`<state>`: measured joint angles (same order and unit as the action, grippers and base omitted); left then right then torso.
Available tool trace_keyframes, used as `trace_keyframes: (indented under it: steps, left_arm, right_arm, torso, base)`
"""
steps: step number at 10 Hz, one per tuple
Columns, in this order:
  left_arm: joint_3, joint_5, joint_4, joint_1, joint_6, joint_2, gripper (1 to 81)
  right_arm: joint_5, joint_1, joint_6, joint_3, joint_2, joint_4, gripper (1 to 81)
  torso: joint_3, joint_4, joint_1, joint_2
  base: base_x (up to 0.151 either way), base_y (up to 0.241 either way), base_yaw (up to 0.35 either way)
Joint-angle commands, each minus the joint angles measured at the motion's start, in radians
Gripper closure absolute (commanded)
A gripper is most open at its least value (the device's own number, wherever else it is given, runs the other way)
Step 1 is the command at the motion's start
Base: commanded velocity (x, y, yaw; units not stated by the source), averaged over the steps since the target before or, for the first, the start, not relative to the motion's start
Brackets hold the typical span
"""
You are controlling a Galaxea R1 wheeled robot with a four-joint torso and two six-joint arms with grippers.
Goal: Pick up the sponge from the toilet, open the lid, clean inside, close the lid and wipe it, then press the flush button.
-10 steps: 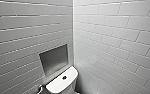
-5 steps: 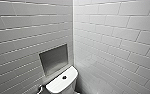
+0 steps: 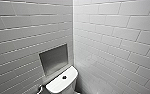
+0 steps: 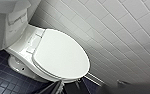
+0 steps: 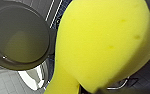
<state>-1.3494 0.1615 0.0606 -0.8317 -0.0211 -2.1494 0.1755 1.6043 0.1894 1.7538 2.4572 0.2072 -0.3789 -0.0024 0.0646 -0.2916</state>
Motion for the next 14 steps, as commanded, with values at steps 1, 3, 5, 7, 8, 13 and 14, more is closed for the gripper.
trace_keyframes:
  steps: [1, 3, 5, 7, 8, 13, 14]
  left_arm:
    - [0.065, 0.151, 0.122, 0.239, 0.004, 0.038, 81.1]
    - [0.062, 0.19, 0.185, 0.335, 0.004, 0.037, 81.1]
    - [0.056, 0.207, 0.237, 0.429, 0.004, 0.031, 1.0]
    - [-0.006, 0.234, 0.329, 0.506, 0.004, 0.005, 81.1]
    - [-0.035, 0.234, 0.347, 0.536, 0.007, -0.009, 81.1]
    - [-0.281, 0.293, 0.39, 0.614, 0.027, -0.163, 1.0]
    - [-0.356, 0.305, 0.392, 0.627, 0.044, -0.205, 1.0]
  right_arm:
    - [-0.057, -0.023, -0.002, -0.034, -0.027, 0.012, 81.1]
    - [-0.056, -0.025, -0.002, -0.036, -0.022, 0.012, 81.1]
    - [-0.056, -0.028, -0.002, -0.039, -0.022, 0.014, 81.1]
    - [-0.056, -0.031, -0.002, -0.039, -0.019, 0.014, 81.1]
    - [-0.056, -0.034, -0.002, -0.039, -0.019, 0.014, 81.1]
    - [-0.045, -0.034, -0.002, -0.039, -0.016, 0.014, 81.1]
    - [-0.045, -0.034, -0.002, -0.039, -0.016, 0.014, 81.1]
  torso:
    - [0.0, 0.0, 0.0, 0.0]
    - [0.0, 0.0, 0.0, 0.0]
    - [-0.001, 0.0, 0.0, 0.001]
    - [-0.027, 0.0, 0.0, 0.001]
    - [-0.036, 0.0, 0.0, 0.001]
    - [-0.024, 0.0, 0.001, 0.002]
    - [-0.025, 0.0, 0.001, 0.002]
  base:
    - [0.0, 0.0, 0.0]
    - [0.0, 0.0, 0.0]
    - [0.0, 0.0, 0.0]
    - [0.0, 0.0, 0.0]
    - [0.0, 0.0, 0.0]
    - [0.0, 0.0, 0.0]
    - [0.0, 0.0, 0.0]
